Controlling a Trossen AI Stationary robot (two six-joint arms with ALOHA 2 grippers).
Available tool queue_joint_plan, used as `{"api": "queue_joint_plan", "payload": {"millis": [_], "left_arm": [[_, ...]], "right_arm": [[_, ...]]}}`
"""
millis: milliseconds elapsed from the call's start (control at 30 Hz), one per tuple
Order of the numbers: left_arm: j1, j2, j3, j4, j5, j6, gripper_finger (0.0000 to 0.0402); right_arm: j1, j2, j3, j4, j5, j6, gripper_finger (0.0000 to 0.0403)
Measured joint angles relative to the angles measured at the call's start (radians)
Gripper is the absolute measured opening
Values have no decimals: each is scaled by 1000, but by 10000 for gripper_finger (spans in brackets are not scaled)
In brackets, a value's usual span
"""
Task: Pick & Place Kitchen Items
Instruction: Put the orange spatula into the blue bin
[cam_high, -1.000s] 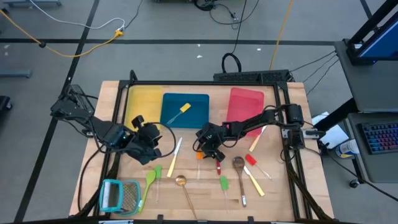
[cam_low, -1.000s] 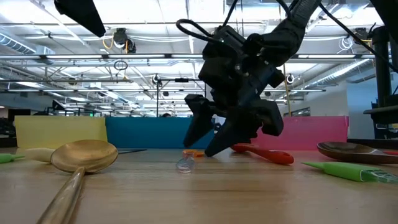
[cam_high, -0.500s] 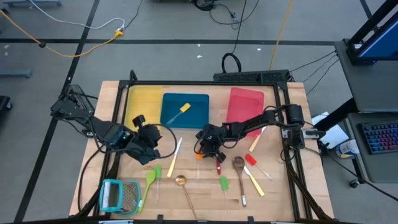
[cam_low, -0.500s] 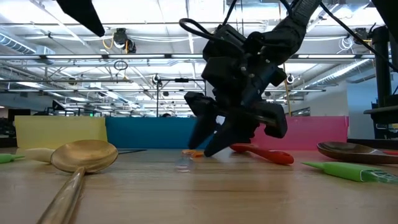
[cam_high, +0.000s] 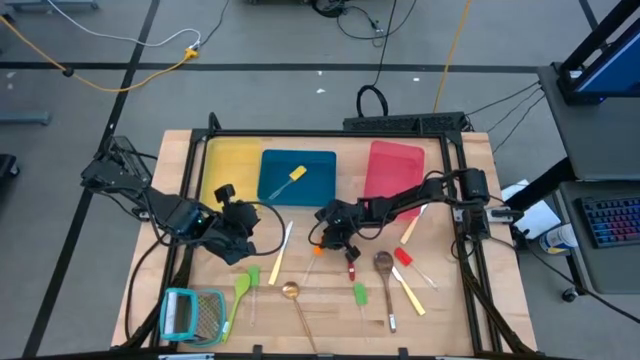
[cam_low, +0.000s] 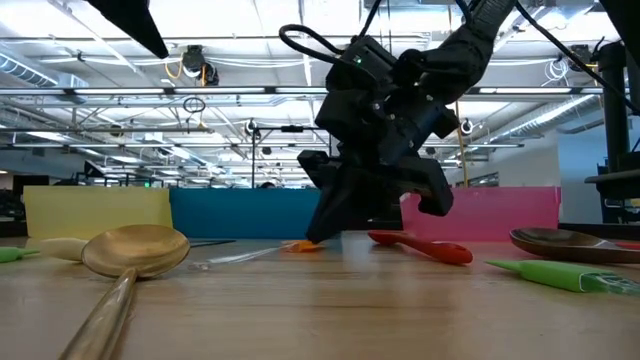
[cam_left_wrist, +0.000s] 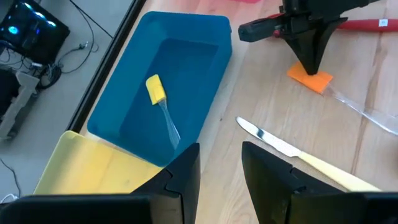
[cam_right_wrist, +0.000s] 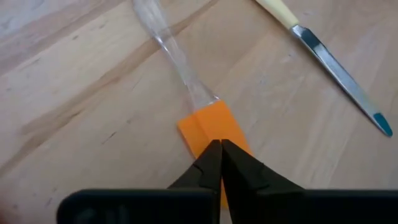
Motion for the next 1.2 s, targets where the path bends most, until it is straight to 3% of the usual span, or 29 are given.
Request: {"api": "queue_joint_plan", "payload": {"millis": [267,367,467,933,1200], "left_arm": [[0,0,0,0,0,1,124],[0,0,0,0,0,1,124],[0,0,0,0,0,-8,124],[-34,0,0,9,2,-164,124],[-75,0,0,12,3,-255,124]], "right_arm": [[63,-60,-3,-10,25,35,2],[87,-75,-3,16,95,-54,10],[92,-74,-3,68,91,-127,27],[26,-62,-2,47,116,-124,184],[-12,-12,-2,49,-70,-51,257]]}}
